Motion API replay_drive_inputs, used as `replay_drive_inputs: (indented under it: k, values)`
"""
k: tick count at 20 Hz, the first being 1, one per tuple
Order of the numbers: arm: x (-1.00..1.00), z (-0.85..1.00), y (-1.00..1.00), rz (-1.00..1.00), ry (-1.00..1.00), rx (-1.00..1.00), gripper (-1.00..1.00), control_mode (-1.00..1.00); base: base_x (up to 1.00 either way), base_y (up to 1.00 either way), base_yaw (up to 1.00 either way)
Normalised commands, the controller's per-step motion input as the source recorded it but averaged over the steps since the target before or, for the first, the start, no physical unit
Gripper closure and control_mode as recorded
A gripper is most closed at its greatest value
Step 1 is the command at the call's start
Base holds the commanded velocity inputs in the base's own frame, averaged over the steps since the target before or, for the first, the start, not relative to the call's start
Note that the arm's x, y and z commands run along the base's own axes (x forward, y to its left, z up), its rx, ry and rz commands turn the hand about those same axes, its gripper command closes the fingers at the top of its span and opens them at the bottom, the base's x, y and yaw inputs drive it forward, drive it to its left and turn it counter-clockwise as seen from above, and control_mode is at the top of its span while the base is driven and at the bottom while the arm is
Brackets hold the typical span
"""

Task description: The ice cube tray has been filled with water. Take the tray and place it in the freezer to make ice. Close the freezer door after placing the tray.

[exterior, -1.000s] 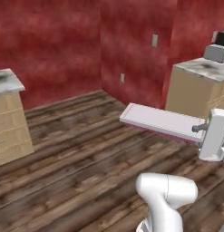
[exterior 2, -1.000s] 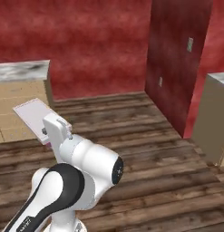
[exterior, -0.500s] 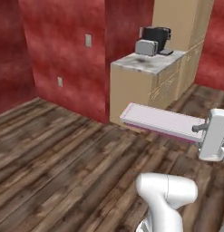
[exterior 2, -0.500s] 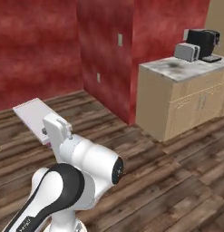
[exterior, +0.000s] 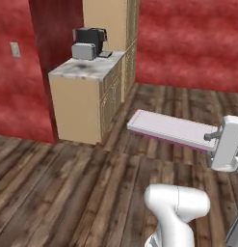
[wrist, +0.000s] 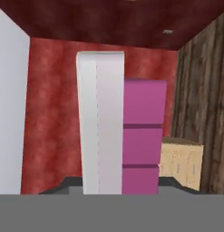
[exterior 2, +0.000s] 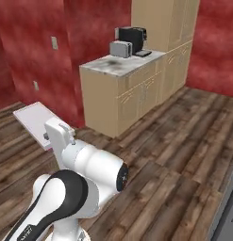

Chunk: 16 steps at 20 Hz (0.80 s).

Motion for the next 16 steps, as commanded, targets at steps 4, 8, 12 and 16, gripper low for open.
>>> replay_drive_inputs:
  k: [4,8,12,16]
  values:
    - [0.00,0.00,0.00,0.00,0.00,0.00,1.00,1.00,0.00,0.00,-0.59]
    - [0.00,0.00,0.00,0.00,0.00,0.00,1.00,1.00,0.00,0.00,-0.56]
    - [0.00,0.00,0.00,0.00,0.00,0.00,1.00,1.00,0.00,0.00,-0.54]
    - [0.00,0.00,0.00,0.00,0.00,0.00,1.00,1.00,0.00,0.00,-0.52]
